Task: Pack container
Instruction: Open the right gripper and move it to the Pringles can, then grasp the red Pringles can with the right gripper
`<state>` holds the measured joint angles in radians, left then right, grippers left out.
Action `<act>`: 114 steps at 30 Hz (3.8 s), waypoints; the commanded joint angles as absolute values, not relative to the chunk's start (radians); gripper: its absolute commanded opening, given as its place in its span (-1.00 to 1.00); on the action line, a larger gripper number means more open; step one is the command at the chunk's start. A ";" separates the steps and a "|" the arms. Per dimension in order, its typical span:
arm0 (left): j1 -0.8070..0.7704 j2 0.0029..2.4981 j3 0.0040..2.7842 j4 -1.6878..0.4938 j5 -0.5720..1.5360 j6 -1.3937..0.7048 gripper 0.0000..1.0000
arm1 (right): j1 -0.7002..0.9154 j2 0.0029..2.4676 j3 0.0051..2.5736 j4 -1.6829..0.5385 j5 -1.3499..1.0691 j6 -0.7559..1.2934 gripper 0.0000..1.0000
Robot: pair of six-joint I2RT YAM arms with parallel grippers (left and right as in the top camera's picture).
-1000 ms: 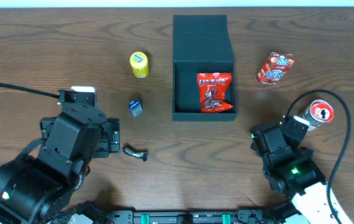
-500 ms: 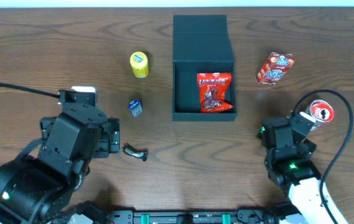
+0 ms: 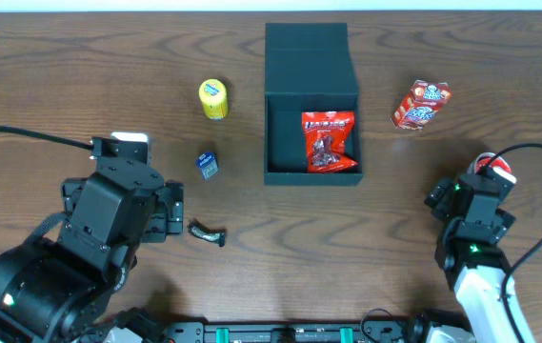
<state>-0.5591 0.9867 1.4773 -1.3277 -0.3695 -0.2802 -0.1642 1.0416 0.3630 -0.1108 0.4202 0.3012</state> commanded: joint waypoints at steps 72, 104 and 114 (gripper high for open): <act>-0.556 1.063 1.474 -1.293 -0.321 -0.239 0.90 | -0.324 1.526 0.356 0.530 0.279 0.133 0.43; -0.556 1.063 1.474 -1.293 -0.313 -0.239 0.90 | -0.324 1.526 0.356 0.501 0.227 0.134 0.07; -0.556 1.063 1.474 -1.293 -0.313 -0.239 0.91 | -0.324 1.526 0.356 0.492 0.205 0.142 -0.13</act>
